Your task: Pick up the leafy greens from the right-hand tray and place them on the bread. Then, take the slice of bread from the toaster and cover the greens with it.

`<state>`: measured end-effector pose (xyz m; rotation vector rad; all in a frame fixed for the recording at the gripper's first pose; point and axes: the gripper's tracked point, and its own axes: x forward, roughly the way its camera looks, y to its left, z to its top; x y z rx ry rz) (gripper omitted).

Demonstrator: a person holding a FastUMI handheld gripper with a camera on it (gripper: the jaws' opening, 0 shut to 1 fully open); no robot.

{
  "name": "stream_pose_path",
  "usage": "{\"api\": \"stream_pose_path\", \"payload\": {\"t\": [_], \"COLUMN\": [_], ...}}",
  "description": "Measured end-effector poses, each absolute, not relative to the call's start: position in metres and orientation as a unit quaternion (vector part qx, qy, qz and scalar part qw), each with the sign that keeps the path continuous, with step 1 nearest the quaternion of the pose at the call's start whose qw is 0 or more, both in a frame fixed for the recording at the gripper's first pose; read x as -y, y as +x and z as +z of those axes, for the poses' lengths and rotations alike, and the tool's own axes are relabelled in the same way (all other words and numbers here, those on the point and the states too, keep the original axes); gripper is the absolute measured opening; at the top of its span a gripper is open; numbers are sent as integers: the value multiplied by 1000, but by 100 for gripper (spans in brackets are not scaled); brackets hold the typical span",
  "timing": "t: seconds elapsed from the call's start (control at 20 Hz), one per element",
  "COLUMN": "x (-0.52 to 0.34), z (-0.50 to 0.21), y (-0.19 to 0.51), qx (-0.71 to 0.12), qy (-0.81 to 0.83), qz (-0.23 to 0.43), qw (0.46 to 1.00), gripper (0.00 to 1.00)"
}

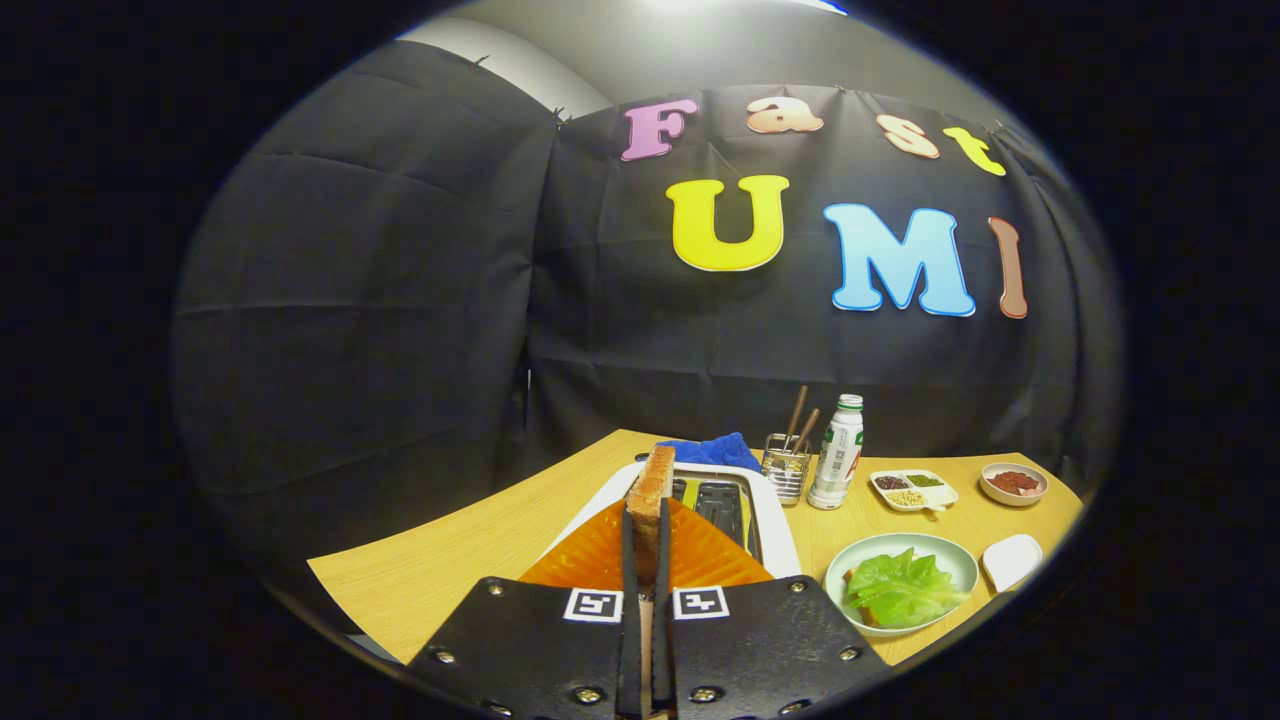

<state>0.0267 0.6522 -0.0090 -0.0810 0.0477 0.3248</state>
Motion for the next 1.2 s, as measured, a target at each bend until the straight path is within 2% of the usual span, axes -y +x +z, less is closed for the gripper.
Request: {"api": "stream_pose_path", "payload": {"t": [0.8, 1.2], "x": [-620, -565], "z": [53, 82], "y": [17, -5], "qx": [2, 26], "qy": [16, 12], "qz": [217, 219], "qw": [976, 975], "gripper": [4, 4]}}
